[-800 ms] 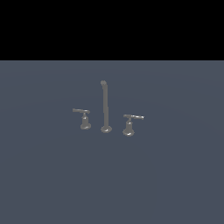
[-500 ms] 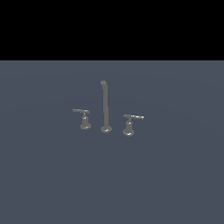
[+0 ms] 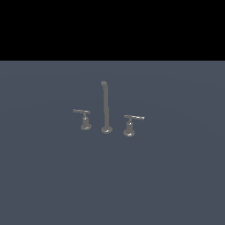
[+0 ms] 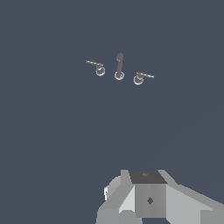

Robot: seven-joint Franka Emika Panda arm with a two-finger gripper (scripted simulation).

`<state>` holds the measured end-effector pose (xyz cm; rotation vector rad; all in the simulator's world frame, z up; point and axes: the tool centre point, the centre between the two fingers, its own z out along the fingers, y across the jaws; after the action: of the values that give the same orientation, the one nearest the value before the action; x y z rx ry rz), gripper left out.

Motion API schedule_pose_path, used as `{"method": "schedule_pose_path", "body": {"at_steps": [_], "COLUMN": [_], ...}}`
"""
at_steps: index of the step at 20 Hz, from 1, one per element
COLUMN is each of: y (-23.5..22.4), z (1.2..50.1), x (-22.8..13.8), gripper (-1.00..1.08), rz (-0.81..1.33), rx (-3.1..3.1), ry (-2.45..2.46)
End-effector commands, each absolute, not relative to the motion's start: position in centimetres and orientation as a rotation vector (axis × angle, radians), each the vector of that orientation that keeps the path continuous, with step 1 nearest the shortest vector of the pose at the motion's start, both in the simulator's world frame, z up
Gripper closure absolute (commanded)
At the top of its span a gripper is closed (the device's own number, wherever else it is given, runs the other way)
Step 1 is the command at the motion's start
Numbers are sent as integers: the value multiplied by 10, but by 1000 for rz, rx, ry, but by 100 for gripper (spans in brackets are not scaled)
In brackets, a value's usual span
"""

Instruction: Turn on the faucet by rotating a designated handle.

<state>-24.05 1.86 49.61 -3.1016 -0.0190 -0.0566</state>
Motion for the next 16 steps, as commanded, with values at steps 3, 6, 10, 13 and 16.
{"method": "schedule_pose_path", "body": {"at_steps": [3, 6, 10, 13, 16], "y": [21, 23, 28, 33, 39], "z": [494, 492, 486, 480, 471], "x": [-235, -227, -212, -198, -181], "gripper": [108, 108, 108, 108, 108], "rz": [-51, -42, -24, -4, 23], "rx": [-3090, -3074, -3043, -3013, -2978], "ry": [7, 45, 118, 191, 283]}}
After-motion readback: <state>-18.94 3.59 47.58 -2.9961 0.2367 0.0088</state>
